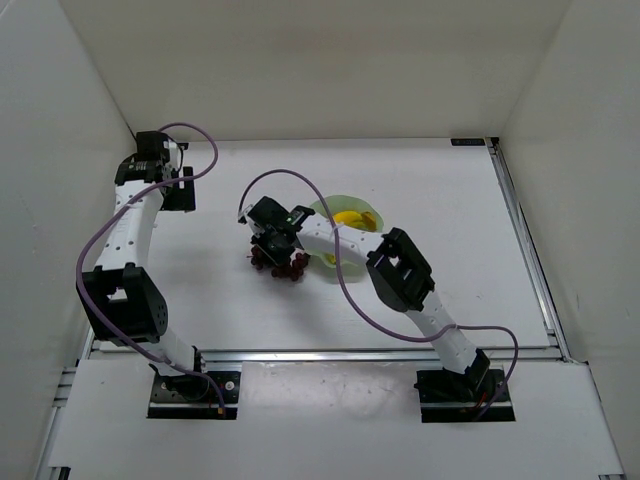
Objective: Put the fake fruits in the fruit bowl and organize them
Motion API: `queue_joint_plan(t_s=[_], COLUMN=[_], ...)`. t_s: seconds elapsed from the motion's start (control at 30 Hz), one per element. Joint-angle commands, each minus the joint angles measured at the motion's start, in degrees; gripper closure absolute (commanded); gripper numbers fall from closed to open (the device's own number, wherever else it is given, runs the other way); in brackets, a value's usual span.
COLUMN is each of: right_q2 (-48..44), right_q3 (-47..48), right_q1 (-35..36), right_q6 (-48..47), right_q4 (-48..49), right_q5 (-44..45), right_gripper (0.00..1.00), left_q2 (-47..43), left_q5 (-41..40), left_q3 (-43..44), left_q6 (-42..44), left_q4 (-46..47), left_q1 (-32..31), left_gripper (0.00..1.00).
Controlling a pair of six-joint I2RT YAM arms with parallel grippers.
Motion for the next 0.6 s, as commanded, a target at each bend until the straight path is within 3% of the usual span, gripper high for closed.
queue_joint_plan(t_s=[0.0, 0.17, 0.33, 0.57], right_q2=[-4.07, -13.82, -28.42, -30.19], right_q3=[3.05, 5.26, -10.96, -16.54], right_q1=[1.41, -2.43, -11.41, -19.59], right_q6=[-0.07, 8.43, 22.32, 24.53], right_q4=[-0.68, 2.29, 13.02, 4.51], right_q5=[-6.93, -8.86, -7.65, -1.50], right_gripper=[0.96, 1.00, 1.00, 1.00], left_q2=[-3.04, -3.04, -3.57, -2.95], left_q5=[1.50, 1.50, 2.11, 2.64], left_q3=[1.61, 1.61, 0.56, 1.17], left_q6=[-0.91, -0.91, -1.53, -1.53], left_q4=[-0.93, -0.93, -0.93, -0.93], left_q1=[0.22, 0.74, 1.80, 1.80], left_gripper=[0.00, 0.00, 0.00, 0.00])
